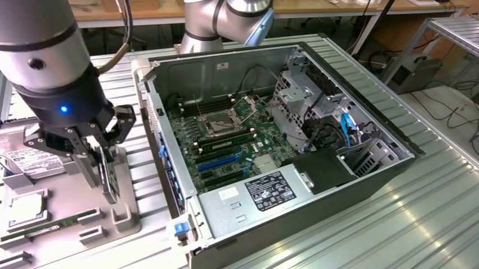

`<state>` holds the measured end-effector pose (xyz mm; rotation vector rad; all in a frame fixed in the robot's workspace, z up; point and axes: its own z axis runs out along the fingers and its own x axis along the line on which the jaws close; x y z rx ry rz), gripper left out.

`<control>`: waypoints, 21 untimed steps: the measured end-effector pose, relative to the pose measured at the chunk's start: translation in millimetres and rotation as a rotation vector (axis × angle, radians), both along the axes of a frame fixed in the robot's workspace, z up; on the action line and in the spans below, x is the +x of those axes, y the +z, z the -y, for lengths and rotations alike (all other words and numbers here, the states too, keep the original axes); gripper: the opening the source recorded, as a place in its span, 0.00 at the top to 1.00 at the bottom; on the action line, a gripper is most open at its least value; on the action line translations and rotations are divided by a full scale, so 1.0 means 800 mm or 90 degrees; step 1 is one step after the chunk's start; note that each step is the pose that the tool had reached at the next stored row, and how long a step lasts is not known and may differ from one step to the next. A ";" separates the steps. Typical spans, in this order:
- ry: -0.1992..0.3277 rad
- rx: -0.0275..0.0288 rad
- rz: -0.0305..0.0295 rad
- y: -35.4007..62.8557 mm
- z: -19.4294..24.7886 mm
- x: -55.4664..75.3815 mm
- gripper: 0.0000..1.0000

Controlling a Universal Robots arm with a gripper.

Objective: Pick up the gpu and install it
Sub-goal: 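Pick up the gpu and move the gpu toward the slot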

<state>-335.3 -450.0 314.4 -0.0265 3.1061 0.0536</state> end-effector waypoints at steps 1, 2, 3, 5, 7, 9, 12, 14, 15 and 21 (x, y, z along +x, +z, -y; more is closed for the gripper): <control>0.000 0.0000 0.0000 0.011 0.0005 0.000 0.74; 0.000 0.0000 0.0000 0.017 0.0007 0.000 0.74; 0.000 0.0000 0.0000 0.024 0.0009 0.000 0.74; 0.000 0.0000 0.0000 0.035 0.0018 0.000 0.74; 0.000 0.0000 -0.0001 0.055 0.0043 0.001 0.74; 0.000 0.0000 0.0000 0.070 0.0069 0.001 0.74; 0.000 0.0000 -0.0004 0.097 0.0128 0.005 0.74; 0.000 0.0000 -0.0013 0.110 0.0163 0.010 0.74; 0.000 0.0000 -0.0019 0.115 0.0181 0.013 0.74; 0.000 0.0001 -0.0078 0.149 0.0278 0.036 0.74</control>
